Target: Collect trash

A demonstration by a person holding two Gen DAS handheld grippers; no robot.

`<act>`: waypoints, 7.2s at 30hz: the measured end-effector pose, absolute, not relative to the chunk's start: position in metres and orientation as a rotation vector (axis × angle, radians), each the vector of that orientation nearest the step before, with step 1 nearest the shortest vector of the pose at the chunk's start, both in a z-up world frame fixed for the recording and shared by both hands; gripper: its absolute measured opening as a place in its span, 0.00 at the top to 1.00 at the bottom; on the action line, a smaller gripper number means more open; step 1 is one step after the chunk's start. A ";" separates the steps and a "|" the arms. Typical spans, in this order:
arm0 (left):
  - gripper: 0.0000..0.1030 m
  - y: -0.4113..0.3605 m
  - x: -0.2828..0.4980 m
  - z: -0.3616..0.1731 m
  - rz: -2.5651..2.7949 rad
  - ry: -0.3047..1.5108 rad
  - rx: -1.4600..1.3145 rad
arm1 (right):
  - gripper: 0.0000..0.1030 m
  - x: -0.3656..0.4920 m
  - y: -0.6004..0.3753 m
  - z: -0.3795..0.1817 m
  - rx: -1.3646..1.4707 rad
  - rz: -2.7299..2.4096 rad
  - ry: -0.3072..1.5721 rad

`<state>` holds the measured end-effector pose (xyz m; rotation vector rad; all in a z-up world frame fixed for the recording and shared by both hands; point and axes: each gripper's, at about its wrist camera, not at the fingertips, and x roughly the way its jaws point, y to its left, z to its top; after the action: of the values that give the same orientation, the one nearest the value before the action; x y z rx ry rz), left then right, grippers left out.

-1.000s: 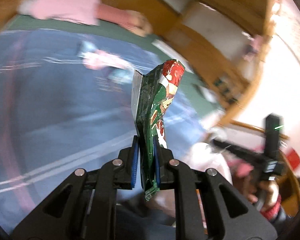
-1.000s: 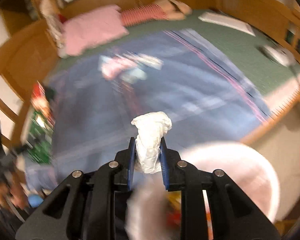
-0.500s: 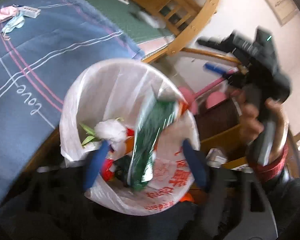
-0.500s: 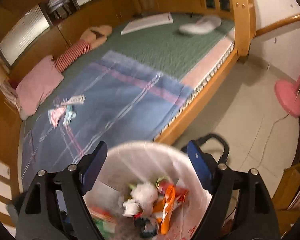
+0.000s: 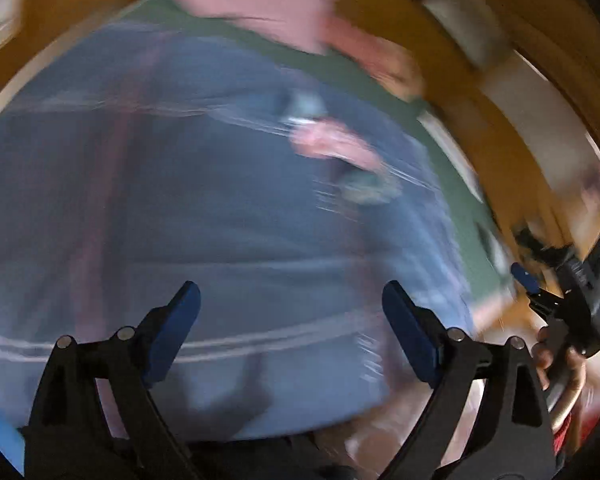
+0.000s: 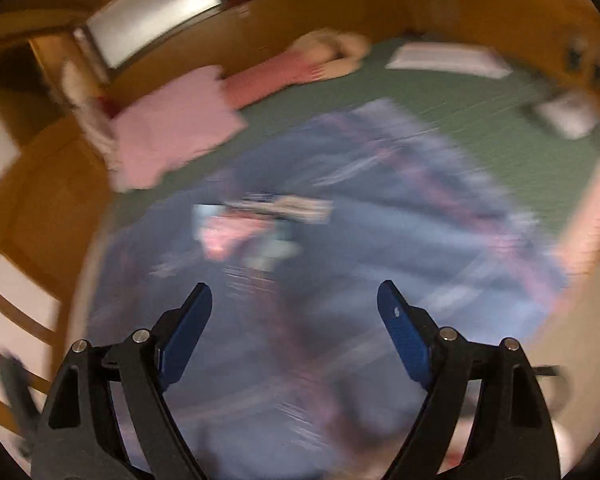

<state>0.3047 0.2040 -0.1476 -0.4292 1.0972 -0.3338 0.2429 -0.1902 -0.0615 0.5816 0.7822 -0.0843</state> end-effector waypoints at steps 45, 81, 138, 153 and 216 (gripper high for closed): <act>0.09 0.242 0.333 -0.224 -0.133 1.362 -0.674 | 0.24 0.494 -0.137 -0.244 0.889 -0.146 1.010; 0.08 0.212 0.342 -0.231 -0.259 1.365 -0.681 | 0.24 0.361 -0.080 -0.230 0.175 -0.015 1.402; 0.61 -0.007 0.139 -0.117 -0.833 0.779 0.178 | 0.93 0.030 -0.202 -0.125 0.316 -0.232 1.249; 0.61 -0.026 0.107 -0.115 -1.005 0.755 0.179 | 0.39 0.000 -0.242 -0.093 0.398 -0.421 1.109; 0.04 0.273 0.299 -0.169 0.140 1.131 -0.500 | 0.55 0.361 -0.014 -0.215 0.226 0.535 1.309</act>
<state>0.2986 0.2730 -0.1686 -0.5004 1.1313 0.1401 0.3608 -0.0136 -0.2153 0.2265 1.3093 0.5347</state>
